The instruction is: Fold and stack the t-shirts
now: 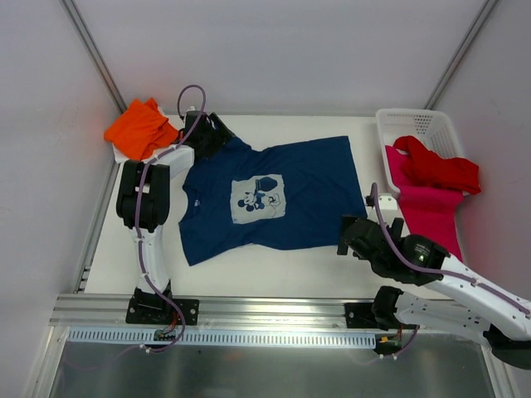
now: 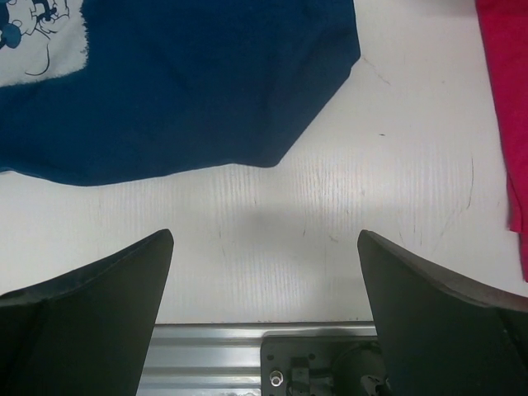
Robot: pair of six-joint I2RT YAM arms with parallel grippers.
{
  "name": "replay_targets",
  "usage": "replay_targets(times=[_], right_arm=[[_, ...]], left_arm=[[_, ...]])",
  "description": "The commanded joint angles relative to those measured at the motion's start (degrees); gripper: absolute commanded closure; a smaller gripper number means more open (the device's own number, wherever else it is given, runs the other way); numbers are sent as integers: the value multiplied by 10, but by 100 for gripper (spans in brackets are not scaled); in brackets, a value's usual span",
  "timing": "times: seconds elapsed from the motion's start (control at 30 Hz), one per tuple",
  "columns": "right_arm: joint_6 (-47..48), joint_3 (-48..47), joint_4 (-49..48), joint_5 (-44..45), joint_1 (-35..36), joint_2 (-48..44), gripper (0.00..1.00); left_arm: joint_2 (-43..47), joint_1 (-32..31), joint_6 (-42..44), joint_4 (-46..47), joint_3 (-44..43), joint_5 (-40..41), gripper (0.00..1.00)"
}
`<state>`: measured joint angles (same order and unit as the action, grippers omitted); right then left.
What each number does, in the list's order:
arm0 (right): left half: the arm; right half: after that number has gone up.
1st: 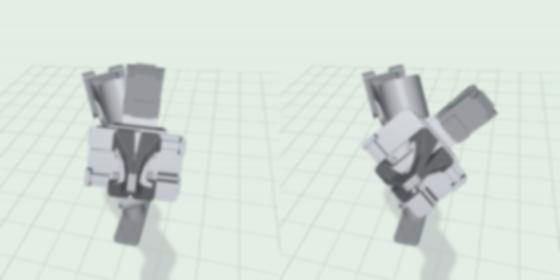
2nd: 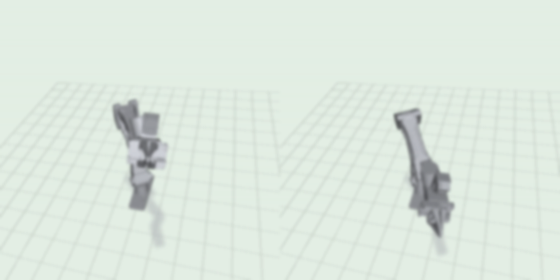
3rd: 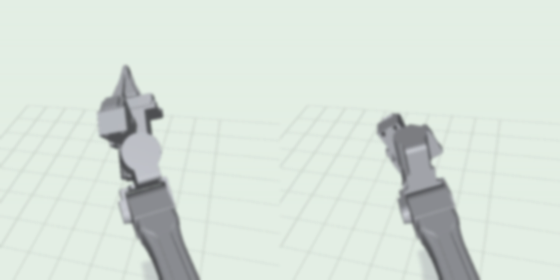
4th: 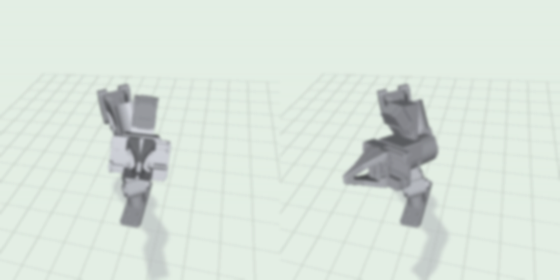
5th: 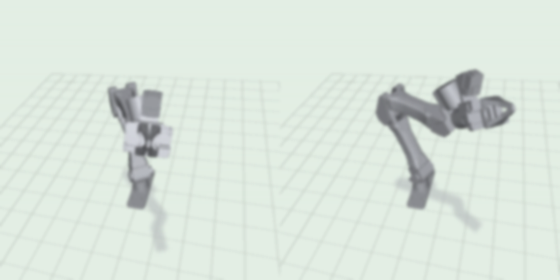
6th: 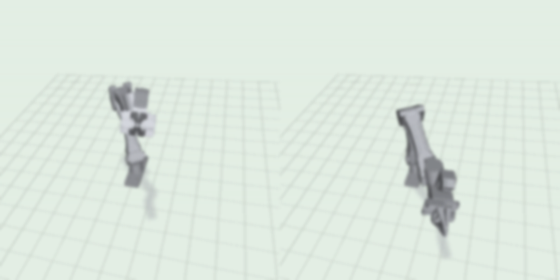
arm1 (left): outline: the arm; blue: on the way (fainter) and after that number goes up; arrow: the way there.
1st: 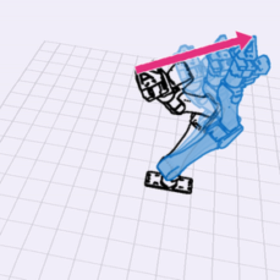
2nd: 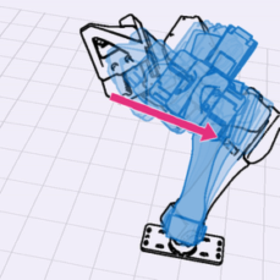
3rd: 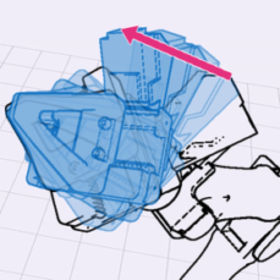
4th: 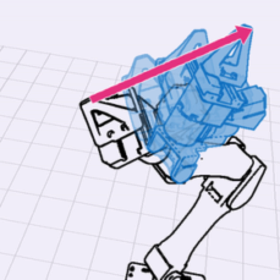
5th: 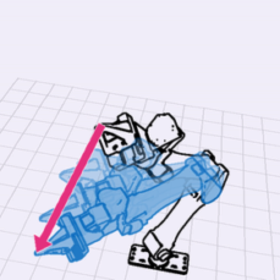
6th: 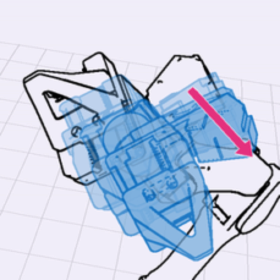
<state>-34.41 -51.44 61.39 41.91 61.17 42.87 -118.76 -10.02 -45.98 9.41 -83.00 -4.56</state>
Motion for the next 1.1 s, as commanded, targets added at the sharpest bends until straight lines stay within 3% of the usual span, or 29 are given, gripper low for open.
replay_targets(times=[0.0, 0.23, 0.77, 0.87, 1.07], right_arm=[[-24, 5, 28, 19, 4, -16, 1], [-41, 14, 46, 28, 4, -29, 1], [-38, 21, 51, 41, 4, -21, 0], [-36, 19, 51, 47, 3, -14, 1], [-33, 21, 51, 52, 4, -3, 1]], left_arm=[[-15, 3, -28, 4, -20, 13, 23], [-46, 3, -79, 13, -23, 12, 25], [-127, 4, -86, 6, -121, 12, 32], [-127, 3, -85, 7, -123, 18, 37], [-133, 3, -82, 7, -126, 18, 72]])
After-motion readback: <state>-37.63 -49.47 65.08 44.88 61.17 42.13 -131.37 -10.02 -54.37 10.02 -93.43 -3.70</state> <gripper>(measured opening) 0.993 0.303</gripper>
